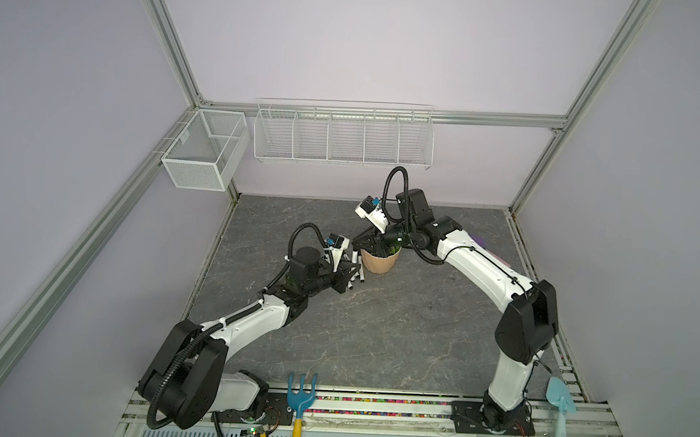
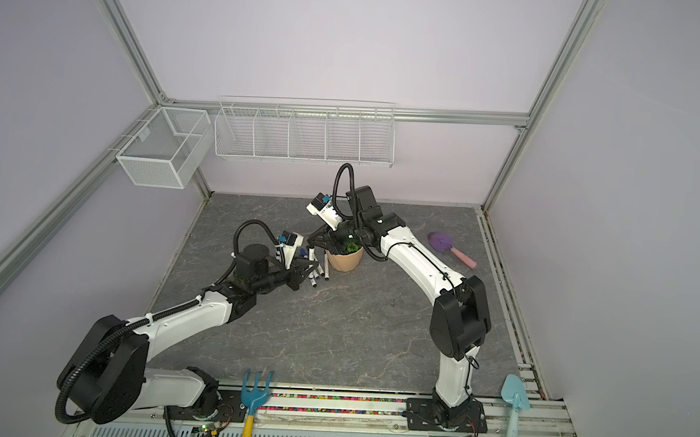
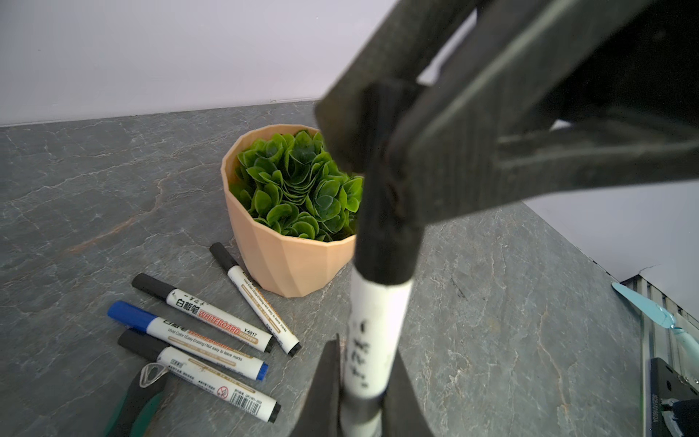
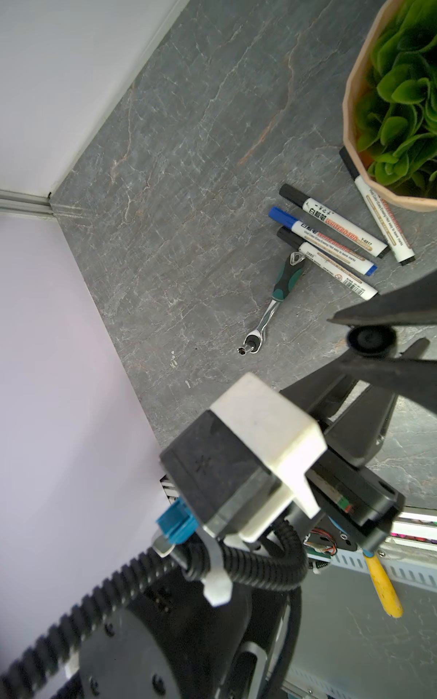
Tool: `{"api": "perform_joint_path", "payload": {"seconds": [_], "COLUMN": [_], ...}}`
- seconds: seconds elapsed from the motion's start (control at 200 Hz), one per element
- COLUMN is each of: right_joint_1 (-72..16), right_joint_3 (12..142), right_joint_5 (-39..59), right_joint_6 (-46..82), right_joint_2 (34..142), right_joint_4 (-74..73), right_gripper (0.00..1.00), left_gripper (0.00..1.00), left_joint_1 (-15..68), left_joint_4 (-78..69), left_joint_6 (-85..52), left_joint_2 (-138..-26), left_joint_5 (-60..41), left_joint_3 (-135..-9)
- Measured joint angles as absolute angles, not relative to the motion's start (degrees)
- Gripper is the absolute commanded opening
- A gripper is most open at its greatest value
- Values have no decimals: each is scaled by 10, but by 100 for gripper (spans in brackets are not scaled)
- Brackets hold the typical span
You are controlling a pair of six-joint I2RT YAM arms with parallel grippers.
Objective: Insert the pens into the pen caps
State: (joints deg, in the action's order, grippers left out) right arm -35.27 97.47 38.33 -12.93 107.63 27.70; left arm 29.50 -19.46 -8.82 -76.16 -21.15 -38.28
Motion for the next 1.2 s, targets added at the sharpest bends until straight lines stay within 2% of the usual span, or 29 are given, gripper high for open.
{"api": "perform_joint_path", "payload": {"seconds": [0.33,0.435,0.535,0.66,0.75,0.94,1.2], "right_joint_1": [-360,-352,-342,-329,-317,-280,-274], "right_joint_3": [981,981,966,915,867,818,814], "right_joint_5": [372,389,413,435,453,462,409], "right_joint_6": [-126,-114,-95,-38,19,146,185], "right_joint_2": [1078,1074,1063,1055,1052,1000,971], "right_joint_4": [274,274,292,356,342,229,190], "right_gripper": [7,10,22,55,64,65,65], "left_gripper": [0,0,0,0,0,0,0], "left_joint_1": [288,295,324,337,335,335,337], "left_joint_4": [-185,-219,-274,-404,-501,-549,-523], "left_joint_6": [-100,-110,-116,-168,-217,-298,-380], "left_joint_2": [-762,-761,-754,-754,-764,-807,-819], "left_joint_5": [-234,-233,-206,-120,-62,10,47], "left_joint_3": [-389,-376,-335,-280,-239,-174,-159]}}
